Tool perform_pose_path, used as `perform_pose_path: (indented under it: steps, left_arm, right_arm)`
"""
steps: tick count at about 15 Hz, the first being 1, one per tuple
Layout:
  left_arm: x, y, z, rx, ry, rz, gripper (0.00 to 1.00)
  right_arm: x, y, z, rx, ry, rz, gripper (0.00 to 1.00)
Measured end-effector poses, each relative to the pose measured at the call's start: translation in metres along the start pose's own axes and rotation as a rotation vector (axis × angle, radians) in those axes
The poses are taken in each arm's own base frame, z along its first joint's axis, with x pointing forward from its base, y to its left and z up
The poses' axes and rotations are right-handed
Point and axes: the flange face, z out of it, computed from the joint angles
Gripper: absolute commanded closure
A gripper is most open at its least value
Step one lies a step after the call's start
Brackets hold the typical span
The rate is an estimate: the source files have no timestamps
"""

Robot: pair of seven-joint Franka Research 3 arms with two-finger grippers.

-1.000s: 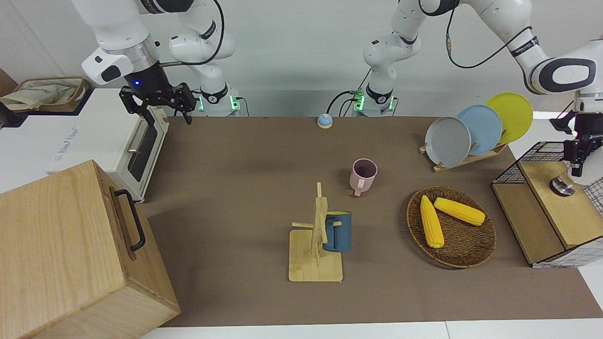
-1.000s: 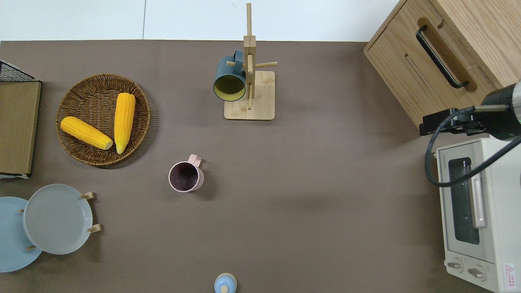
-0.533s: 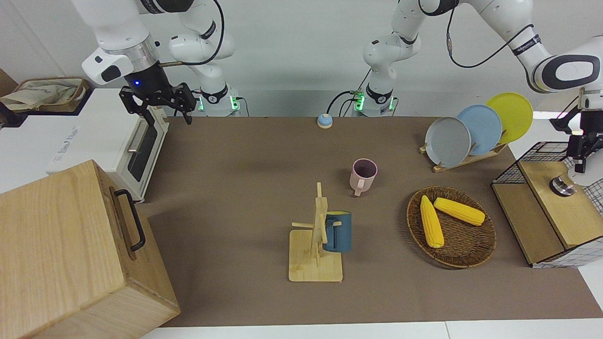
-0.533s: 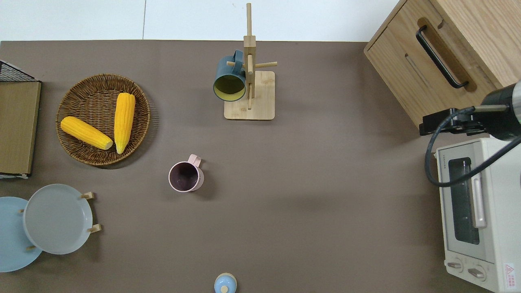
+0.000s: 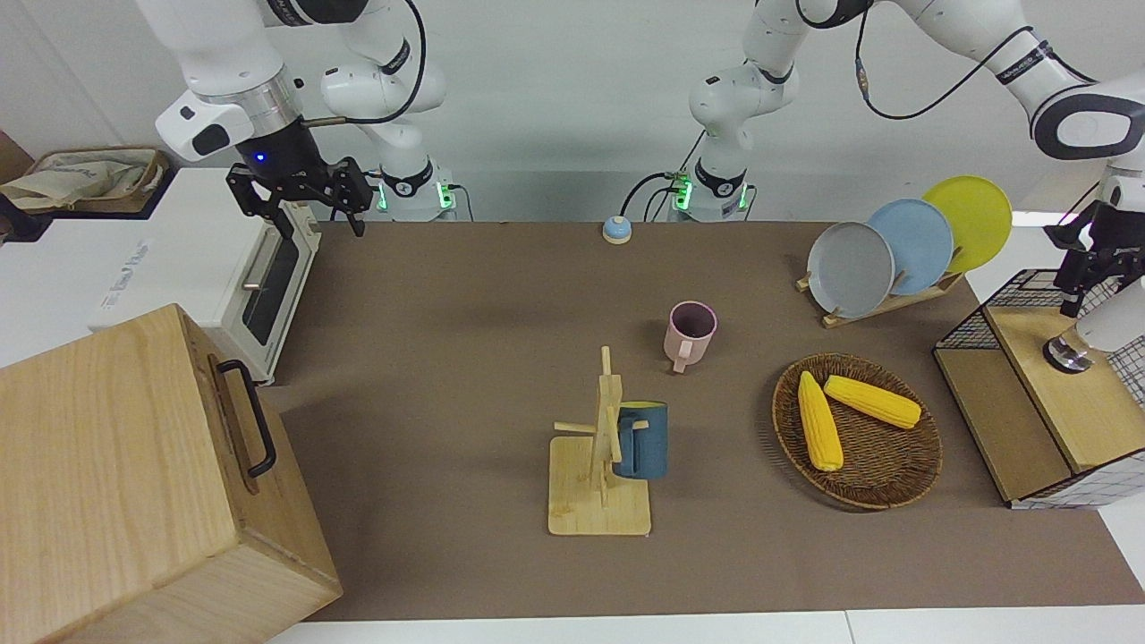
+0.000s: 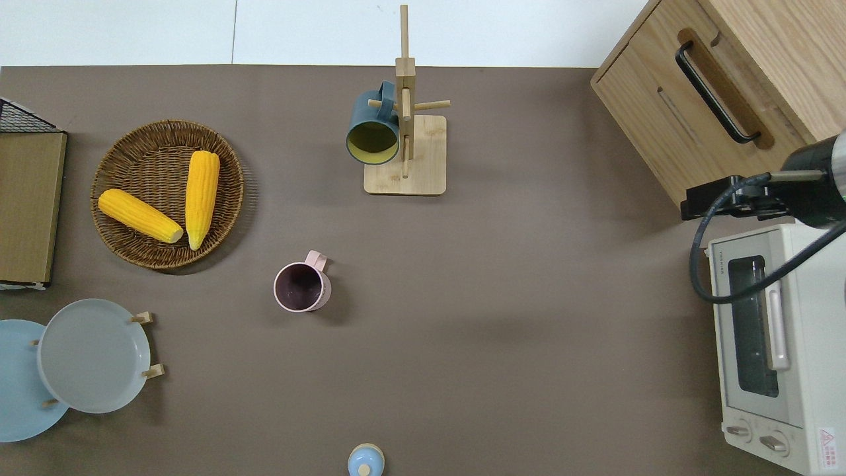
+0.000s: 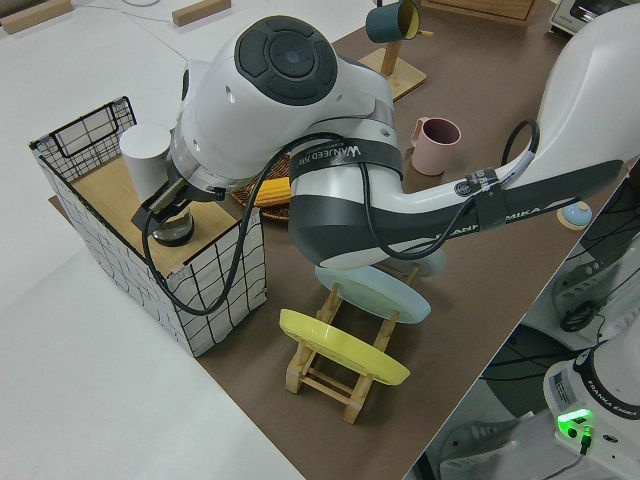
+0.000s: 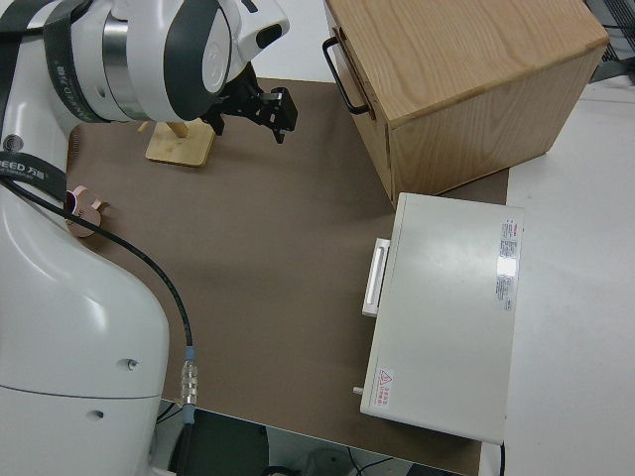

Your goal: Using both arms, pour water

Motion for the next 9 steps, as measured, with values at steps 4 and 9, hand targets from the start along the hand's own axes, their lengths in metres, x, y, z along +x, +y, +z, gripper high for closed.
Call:
perform_pose_path:
  steps: [4, 9]
  left_arm:
    - [0.006, 0.005, -0.014, -0.038, -0.051, -0.004, 0.0]
    - [0.024, 0.008, -0.054, -0.059, -0.103, -0.007, 0.0]
  right_arm:
    - [0.0, 0.0, 0.0, 0.0, 0.0, 0.0, 0.011]
    - [0.0, 0.0, 0.0, 0.0, 0.0, 0.0, 0.011]
